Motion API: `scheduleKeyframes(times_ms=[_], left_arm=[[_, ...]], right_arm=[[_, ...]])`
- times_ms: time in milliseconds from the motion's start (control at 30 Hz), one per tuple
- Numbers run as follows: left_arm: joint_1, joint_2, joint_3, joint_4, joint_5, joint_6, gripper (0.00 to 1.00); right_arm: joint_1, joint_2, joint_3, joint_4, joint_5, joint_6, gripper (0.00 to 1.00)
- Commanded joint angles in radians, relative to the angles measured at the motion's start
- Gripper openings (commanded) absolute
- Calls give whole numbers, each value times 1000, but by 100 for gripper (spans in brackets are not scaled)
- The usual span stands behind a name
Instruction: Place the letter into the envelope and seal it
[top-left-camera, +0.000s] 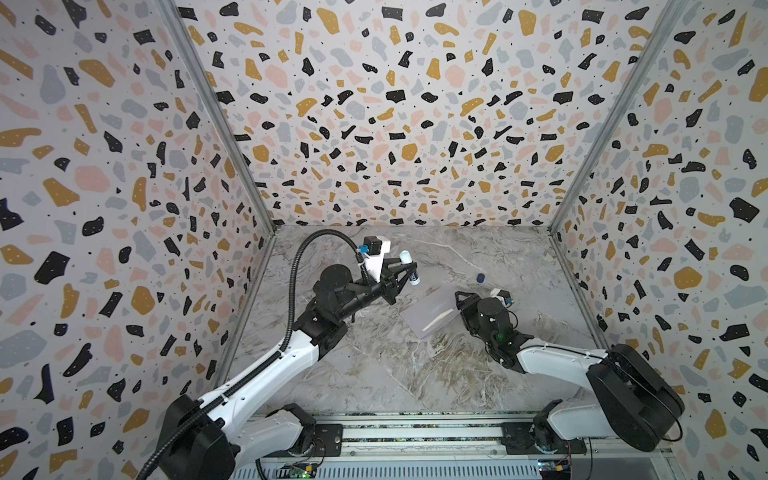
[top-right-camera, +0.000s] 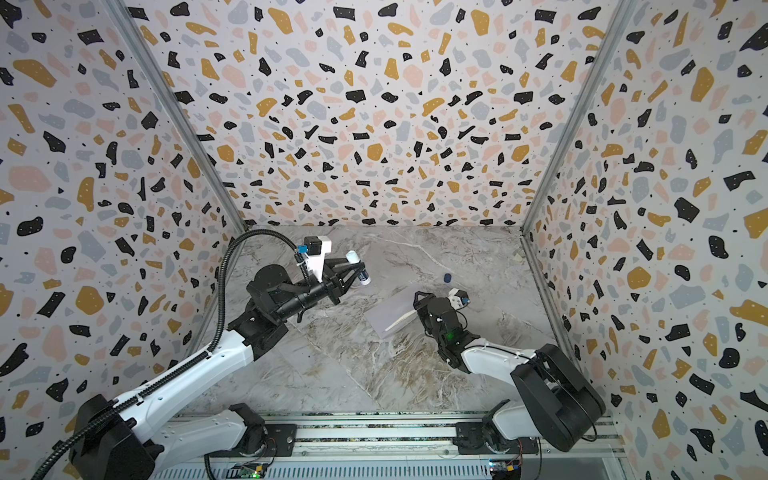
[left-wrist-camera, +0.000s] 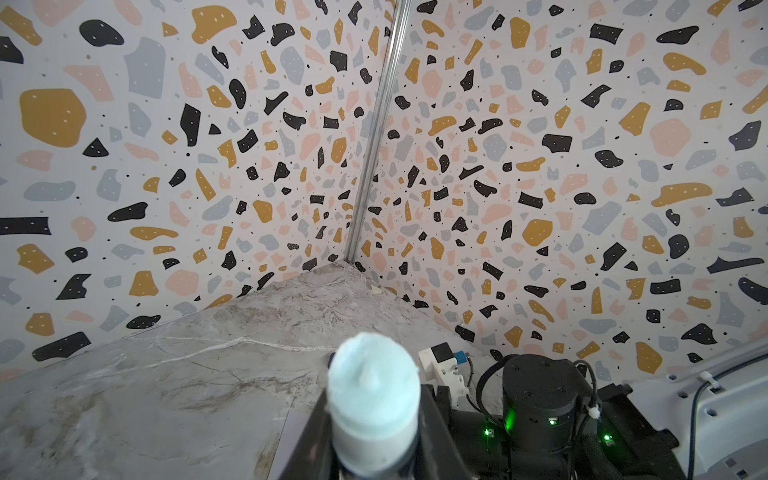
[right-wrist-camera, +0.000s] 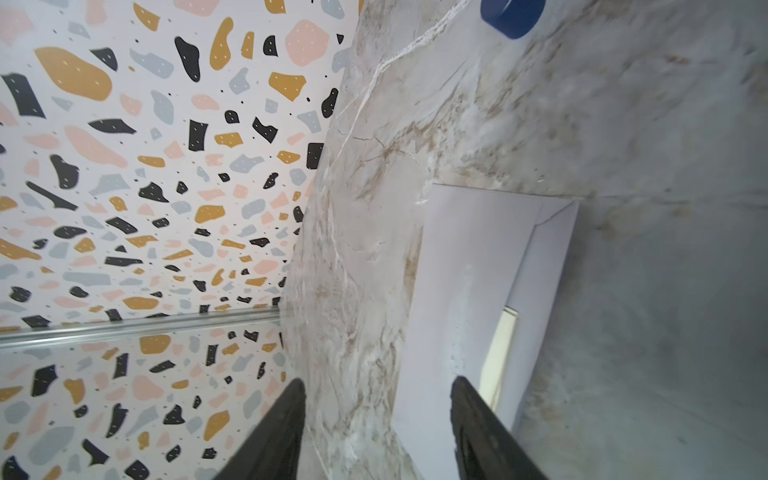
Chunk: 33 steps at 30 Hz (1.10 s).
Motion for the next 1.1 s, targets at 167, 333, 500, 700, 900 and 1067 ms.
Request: scheduleKeyframes(times_ms=[167, 333, 500, 700, 900, 1067], left_arm=[[-3, -29, -20, 41, -9, 28, 0], [-3, -31, -24, 40, -7, 27, 0], [-3, -28, -28, 45, -8, 24, 0], [-3, -15, -25, 53, -6, 16, 0], [-3, -12, -28, 55, -11, 16, 0], [-3, -8, -28, 53, -11, 19, 0]], right_arm=[[-84, -103, 164, -221, -163, -741, 83], [-273, -44, 297, -428, -435, -910, 92], [-338, -18, 359, -427, -574, -893, 99], [-342, -58, 304, -98, -707, -652, 99], [-365, -107, 354, -68, -685, -664, 99], [-378, -33, 525, -444, -655, -911, 99]])
